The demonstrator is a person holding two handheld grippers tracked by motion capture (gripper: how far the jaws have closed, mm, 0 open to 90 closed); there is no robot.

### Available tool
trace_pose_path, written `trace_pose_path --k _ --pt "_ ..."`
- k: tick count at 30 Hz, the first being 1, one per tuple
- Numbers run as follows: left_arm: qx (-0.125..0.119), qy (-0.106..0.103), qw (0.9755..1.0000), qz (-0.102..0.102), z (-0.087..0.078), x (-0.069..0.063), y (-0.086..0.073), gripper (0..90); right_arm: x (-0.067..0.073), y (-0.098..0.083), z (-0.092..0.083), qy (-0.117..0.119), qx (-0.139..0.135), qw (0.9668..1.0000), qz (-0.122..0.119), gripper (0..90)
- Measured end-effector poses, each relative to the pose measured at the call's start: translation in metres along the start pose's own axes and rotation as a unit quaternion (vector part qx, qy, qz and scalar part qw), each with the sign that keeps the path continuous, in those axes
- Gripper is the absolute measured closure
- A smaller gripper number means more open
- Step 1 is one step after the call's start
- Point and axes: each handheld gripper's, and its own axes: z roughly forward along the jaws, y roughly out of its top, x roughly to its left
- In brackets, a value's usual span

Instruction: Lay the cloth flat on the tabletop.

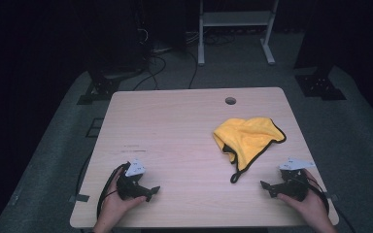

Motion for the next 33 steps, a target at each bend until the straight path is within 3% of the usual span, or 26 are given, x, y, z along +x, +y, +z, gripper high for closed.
trace_pose_path --k 4,5,6,9,11,18,23,28,33 --pt "0.0 0.0 1.0 0.0 0.0 0.0 0.0 0.0 0.0 0.0 0.0 -0.001 -0.001 1.0 0.001 4.0" --pt "0.001 0.0 1.0 0.0 0.0 0.0 0.0 0.0 0.0 0.0 -0.001 -0.003 -0.003 1.0 0.005 6.3" --pt "0.001 0.0 1.0 0.001 0.0 0.0 0.0 0.0 -0.001 -0.001 -0.004 -0.003 -0.01 0.9999 0.006 16.0" --pt "0.001 -0.001 1.0 0.001 0.0 0.0 0.0 0.0 -0.001 0.001 -0.006 0.0 -0.004 1.0 0.006 21.8" --pt "0.001 0.0 1.0 0.001 0.0 0.0 0.0 0.0 0.0 0.004 -0.008 0.019 -0.002 0.9998 0.007 28.7" --pt "0.001 -0.001 1.0 0.001 0.0 0.0 0.0 0.0 0.019 0.023 -0.012 0.045 -0.036 0.9983 -0.014 35.1" --pt "0.001 0.0 1.0 0.001 0.0 0.0 0.0 0.0 0.03 0.041 0.0 0.068 -0.054 0.9961 -0.015 40.5" --pt "0.001 0.0 1.0 0.001 0.0 0.0 0.0 0.0 0.037 0.059 0.022 0.061 -0.047 0.9966 -0.029 43.1" --pt "0.002 0.0 1.0 0.002 0.0 0.0 0.0 0.0 0.036 0.067 0.031 0.054 -0.055 0.9967 -0.027 47.4"
